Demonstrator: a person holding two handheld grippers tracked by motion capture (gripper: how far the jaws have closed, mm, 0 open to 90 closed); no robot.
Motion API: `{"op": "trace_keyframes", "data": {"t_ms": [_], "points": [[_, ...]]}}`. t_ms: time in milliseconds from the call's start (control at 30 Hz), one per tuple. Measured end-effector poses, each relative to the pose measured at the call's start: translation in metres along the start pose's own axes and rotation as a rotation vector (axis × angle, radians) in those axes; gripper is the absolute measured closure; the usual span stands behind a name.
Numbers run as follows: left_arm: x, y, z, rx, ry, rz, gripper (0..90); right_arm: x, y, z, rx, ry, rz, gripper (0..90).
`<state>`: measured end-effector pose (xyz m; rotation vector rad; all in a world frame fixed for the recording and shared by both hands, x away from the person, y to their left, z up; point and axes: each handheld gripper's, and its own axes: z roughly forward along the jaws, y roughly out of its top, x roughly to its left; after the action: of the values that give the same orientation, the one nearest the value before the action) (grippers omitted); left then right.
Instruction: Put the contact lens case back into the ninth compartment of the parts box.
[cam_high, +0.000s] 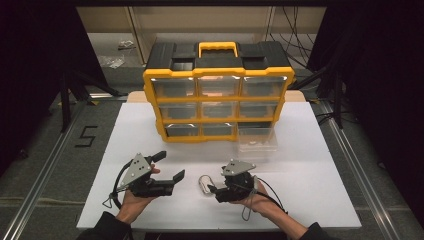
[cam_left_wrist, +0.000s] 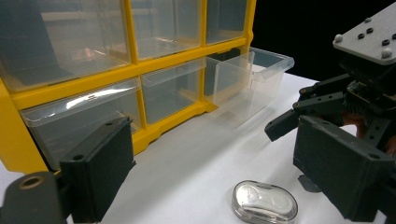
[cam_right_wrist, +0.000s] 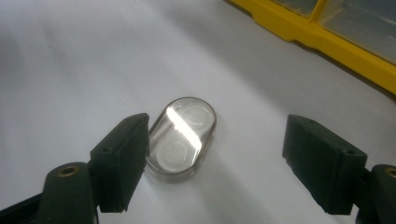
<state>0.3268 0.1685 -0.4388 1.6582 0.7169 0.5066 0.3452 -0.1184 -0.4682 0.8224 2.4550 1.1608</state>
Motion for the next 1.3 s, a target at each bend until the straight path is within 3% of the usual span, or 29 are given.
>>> {"op": "trace_keyframes", "data": {"t_ms": [833, 1300], "points": [[0.000, 0.000, 0.000, -0.001, -0.003, 0.001, 11.7, 0.015, 0.005, 0.028, 0.095, 0.018, -0.007, 25.0], [0.000, 0.000, 0.000, -0.001, -0.004, 0.002, 11.7, 0.017, 0.006, 0.042, 0.136, 0.028, -0.002, 30.9]]}}
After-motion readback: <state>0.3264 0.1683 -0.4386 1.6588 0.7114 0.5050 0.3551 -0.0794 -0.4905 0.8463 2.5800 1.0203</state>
